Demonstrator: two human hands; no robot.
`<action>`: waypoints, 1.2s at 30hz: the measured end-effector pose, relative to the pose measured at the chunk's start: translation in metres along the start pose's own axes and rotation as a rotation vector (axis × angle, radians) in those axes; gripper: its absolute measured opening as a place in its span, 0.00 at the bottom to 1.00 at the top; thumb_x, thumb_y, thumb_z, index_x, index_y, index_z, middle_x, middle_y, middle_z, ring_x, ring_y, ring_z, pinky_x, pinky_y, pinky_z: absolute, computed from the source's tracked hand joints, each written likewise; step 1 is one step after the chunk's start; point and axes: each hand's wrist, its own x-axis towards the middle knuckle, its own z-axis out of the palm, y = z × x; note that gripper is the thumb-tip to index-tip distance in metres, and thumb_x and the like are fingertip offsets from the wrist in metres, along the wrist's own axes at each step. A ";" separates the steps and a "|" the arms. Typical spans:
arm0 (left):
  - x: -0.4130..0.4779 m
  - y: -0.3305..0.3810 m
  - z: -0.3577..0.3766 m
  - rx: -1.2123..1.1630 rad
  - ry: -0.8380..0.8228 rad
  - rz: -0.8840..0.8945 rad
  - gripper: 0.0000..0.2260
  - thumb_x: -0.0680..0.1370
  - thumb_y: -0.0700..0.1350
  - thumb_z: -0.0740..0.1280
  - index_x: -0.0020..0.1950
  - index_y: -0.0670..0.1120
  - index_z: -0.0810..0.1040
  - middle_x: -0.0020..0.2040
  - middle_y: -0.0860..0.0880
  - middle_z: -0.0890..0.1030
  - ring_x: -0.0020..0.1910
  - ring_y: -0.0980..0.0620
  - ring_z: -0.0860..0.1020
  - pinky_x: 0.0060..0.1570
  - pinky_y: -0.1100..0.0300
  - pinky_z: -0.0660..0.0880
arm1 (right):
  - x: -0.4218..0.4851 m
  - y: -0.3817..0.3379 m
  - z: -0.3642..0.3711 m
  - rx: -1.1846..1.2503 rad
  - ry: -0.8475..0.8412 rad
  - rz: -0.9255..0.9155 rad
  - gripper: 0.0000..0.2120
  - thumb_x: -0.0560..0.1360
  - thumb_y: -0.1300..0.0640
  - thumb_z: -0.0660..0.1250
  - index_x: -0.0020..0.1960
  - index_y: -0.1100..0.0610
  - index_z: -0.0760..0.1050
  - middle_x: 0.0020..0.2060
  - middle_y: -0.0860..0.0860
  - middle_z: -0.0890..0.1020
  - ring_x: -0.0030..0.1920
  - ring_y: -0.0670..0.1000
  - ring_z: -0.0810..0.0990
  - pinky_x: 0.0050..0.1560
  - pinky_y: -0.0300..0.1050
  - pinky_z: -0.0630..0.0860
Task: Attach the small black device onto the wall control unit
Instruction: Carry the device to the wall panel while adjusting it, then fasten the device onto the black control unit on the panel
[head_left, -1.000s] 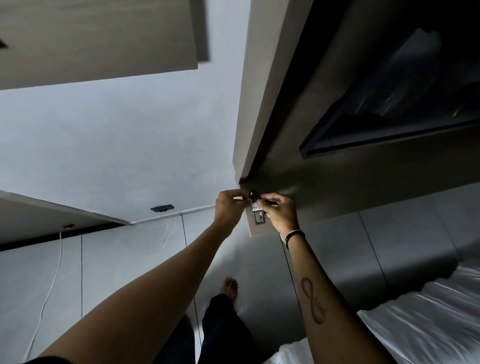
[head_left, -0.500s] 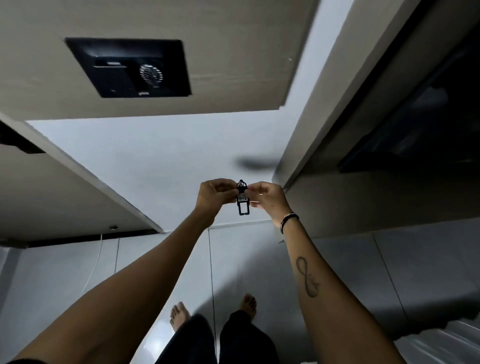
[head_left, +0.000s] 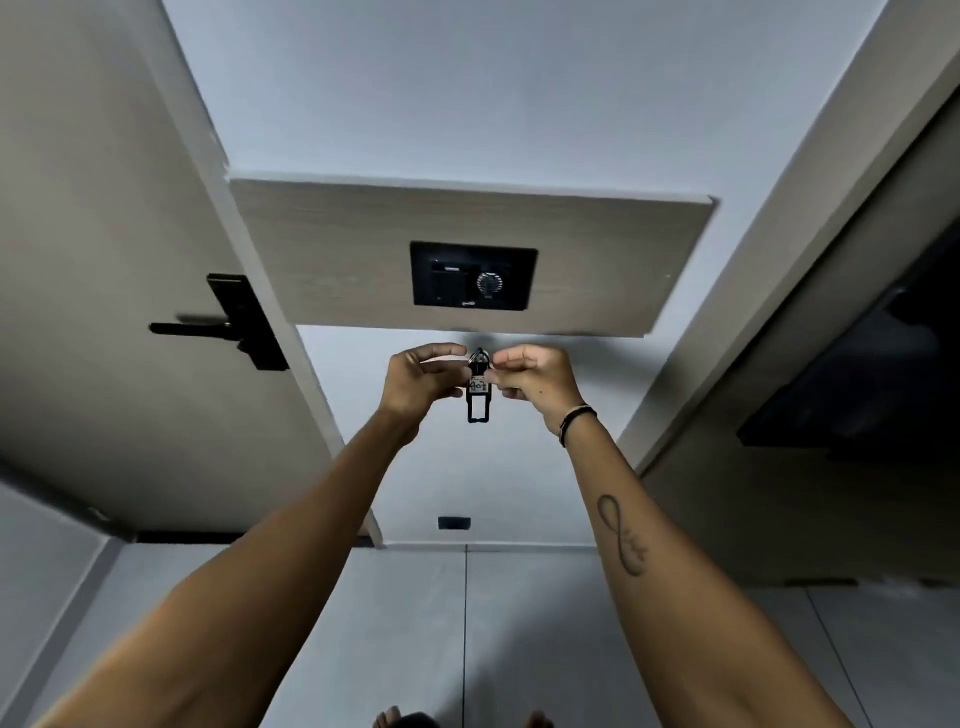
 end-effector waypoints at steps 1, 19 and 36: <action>0.001 0.008 -0.006 -0.013 0.002 0.013 0.10 0.75 0.32 0.77 0.55 0.40 0.86 0.39 0.49 0.90 0.38 0.53 0.87 0.41 0.61 0.84 | 0.001 -0.009 0.004 -0.012 0.002 -0.026 0.09 0.70 0.69 0.79 0.45 0.58 0.83 0.37 0.52 0.85 0.32 0.42 0.82 0.38 0.38 0.79; 0.011 0.163 -0.037 -0.096 0.039 0.273 0.09 0.75 0.32 0.77 0.42 0.46 0.90 0.37 0.48 0.89 0.33 0.53 0.86 0.42 0.61 0.86 | 0.009 -0.172 0.027 0.035 0.062 -0.370 0.09 0.68 0.66 0.81 0.45 0.59 0.85 0.39 0.53 0.88 0.34 0.46 0.86 0.36 0.40 0.84; 0.020 0.209 -0.029 -0.082 0.082 0.378 0.06 0.74 0.31 0.77 0.46 0.41 0.87 0.35 0.49 0.89 0.34 0.52 0.86 0.42 0.59 0.87 | 0.021 -0.215 0.028 0.000 0.122 -0.503 0.07 0.70 0.71 0.78 0.46 0.64 0.84 0.39 0.58 0.85 0.36 0.49 0.84 0.37 0.38 0.84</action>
